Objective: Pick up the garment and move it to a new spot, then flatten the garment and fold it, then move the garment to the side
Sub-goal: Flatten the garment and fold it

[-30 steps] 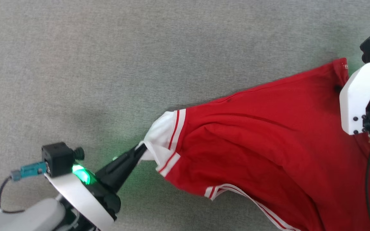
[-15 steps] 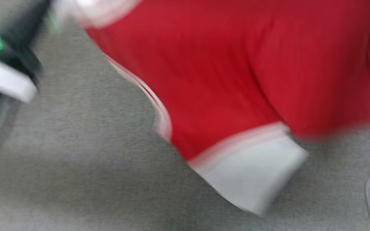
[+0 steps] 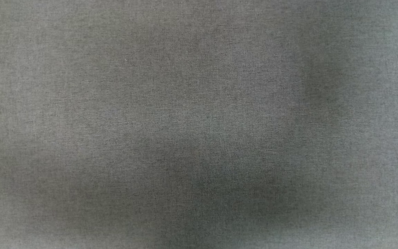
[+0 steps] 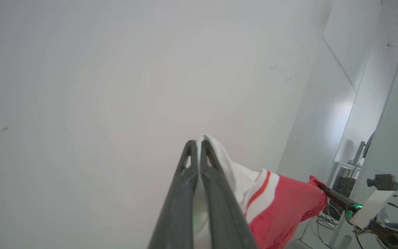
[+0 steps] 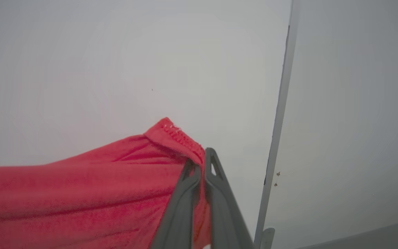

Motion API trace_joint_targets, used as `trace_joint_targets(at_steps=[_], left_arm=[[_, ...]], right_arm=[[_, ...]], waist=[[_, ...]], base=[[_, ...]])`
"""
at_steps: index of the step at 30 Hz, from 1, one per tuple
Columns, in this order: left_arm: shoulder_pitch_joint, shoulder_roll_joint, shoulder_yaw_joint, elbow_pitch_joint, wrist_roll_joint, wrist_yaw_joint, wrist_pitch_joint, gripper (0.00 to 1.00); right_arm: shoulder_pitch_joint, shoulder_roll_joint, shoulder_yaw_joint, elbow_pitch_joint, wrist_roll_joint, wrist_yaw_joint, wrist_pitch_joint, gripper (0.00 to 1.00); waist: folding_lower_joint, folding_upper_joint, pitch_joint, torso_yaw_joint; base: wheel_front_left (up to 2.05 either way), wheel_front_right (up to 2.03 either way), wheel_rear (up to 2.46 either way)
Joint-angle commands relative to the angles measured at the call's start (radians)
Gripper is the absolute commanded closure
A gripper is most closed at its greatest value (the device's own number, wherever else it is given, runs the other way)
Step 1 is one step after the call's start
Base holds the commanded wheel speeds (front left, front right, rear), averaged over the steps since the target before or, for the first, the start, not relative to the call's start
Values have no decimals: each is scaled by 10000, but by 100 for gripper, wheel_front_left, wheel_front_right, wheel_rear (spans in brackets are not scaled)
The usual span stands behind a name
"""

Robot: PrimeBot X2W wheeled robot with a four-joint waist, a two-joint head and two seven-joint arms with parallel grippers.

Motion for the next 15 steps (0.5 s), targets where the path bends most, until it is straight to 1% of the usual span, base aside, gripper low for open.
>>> trace_joint_targets(at_steps=[1,5,8,9,12,13,15], left_arm=[[356,207,-20,80,-101,82,-34,100],[1749,269,-225,-426,-704,68,-181,100],[3386,271,-288,-1110,-966,61,-388,100],[3959,175,-264,-1334,-1136,61,-452,100],[5727,24,-136,-2067,-1192,59,-618,100],[6315,8,-103,-2297,-1041,59,-659,100],[7440,-196,137,-2732,-1013,58,-713,100]], right_arm=[[445,-218,-274,231,-85,-105,-100,100],[1482,-201,-184,917,-85,-99,-397,100],[2706,-183,274,1251,220,-94,-575,100],[3123,-177,463,1291,352,-91,-606,100],[4498,-164,1005,1089,1006,-85,-658,100],[4999,-162,1208,917,1217,-85,-598,100],[6045,-184,1565,420,1735,-84,-449,100]], waist=[[0,0,6,-3],[0,0,-19,-6],[0,0,-80,29],[0,0,-122,48],[0,0,-268,143],[0,0,-324,174],[0,0,-479,235]], base=[[0,0,0],[0,0,0],[0,0,0],[0,0,0],[0,0,0],[0,0,0],[0,0,0]])
